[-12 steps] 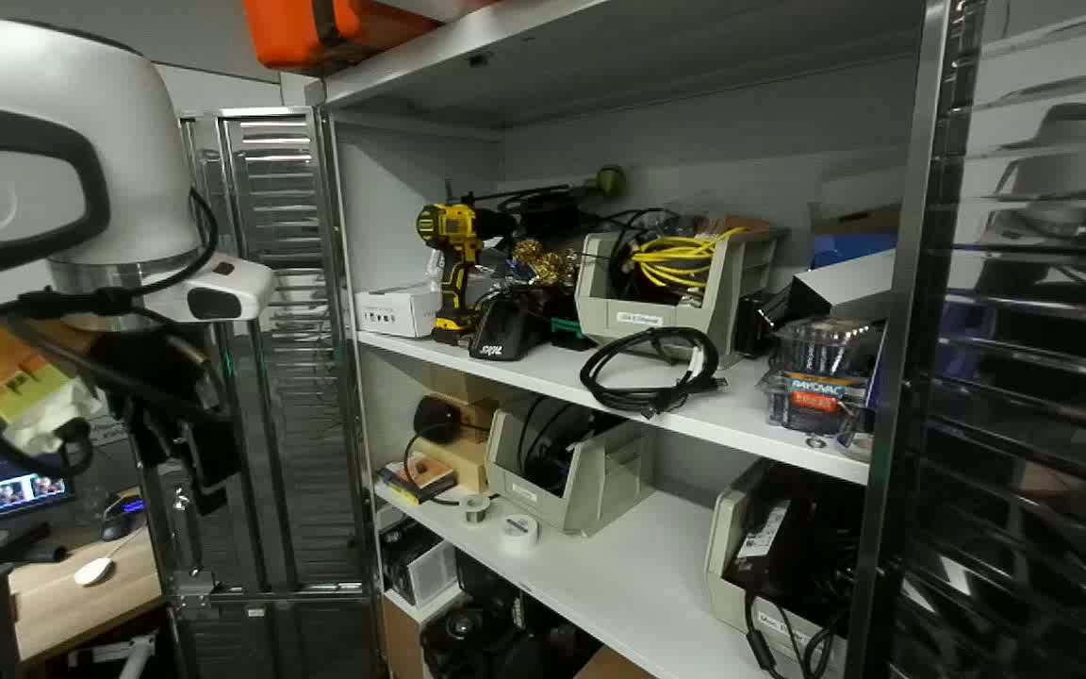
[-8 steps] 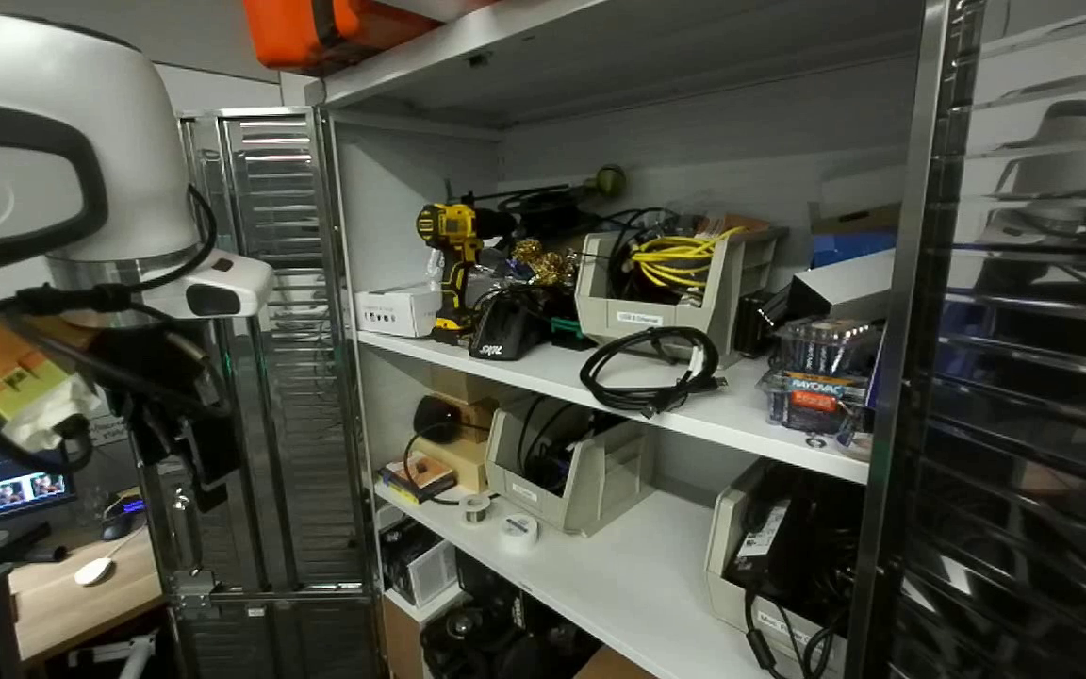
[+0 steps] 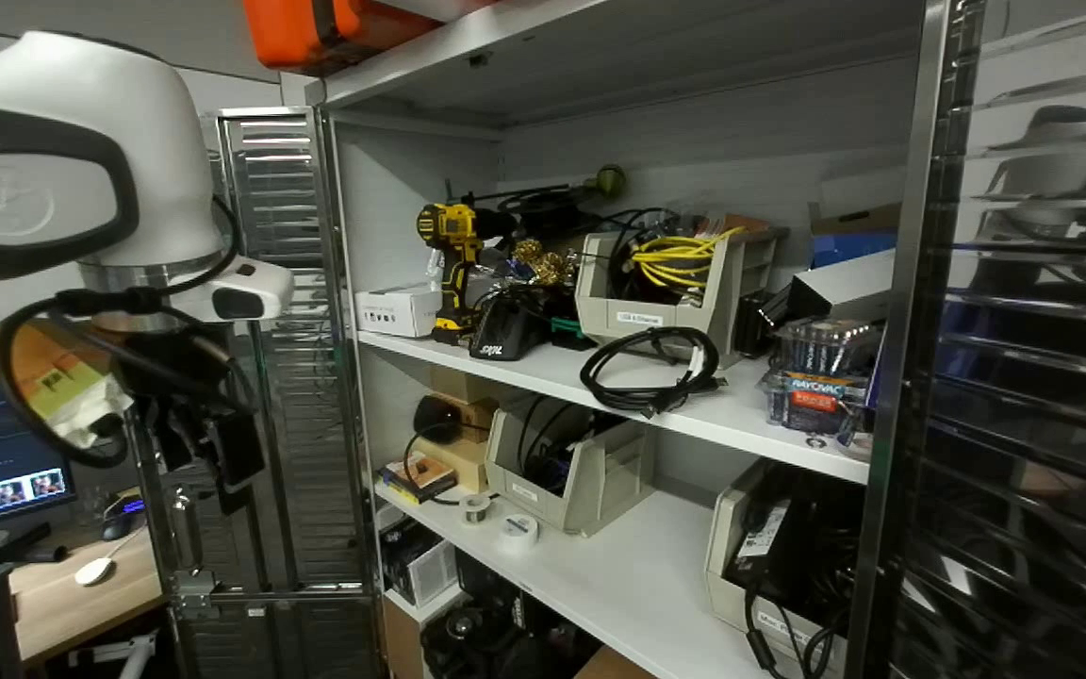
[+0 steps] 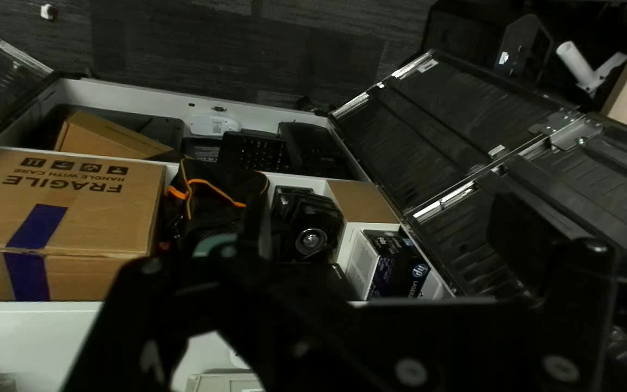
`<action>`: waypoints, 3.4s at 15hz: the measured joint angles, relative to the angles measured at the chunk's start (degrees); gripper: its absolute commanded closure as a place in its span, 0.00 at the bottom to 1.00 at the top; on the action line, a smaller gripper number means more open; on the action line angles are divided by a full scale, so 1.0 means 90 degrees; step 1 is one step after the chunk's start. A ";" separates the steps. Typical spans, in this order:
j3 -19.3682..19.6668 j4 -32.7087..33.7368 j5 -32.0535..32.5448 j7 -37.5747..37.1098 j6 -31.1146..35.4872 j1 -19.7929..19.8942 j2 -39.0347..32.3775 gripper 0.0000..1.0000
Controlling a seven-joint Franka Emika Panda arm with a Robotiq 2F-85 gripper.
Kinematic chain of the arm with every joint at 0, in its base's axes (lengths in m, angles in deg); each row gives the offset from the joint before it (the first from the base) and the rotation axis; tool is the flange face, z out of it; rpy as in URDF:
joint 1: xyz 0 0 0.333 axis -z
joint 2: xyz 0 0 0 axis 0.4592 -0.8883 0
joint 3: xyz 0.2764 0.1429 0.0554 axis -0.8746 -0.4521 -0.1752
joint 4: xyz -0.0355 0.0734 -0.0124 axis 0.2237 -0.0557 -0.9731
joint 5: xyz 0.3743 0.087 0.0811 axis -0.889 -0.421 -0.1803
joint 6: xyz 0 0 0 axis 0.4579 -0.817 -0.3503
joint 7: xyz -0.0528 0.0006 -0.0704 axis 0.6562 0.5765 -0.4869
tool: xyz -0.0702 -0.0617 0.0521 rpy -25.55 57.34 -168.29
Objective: Put the black into the cable.
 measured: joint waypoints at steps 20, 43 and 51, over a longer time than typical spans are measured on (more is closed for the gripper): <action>0.0661 0.5913 0.2416 -0.1493 0.0494 0.1038 -0.4746 0.00; 0.1236 0.9091 0.2418 -0.1826 -0.1662 0.0788 -0.6986 0.88; 0.1277 0.8261 0.2666 -0.2616 -0.1734 0.0597 -0.6390 0.86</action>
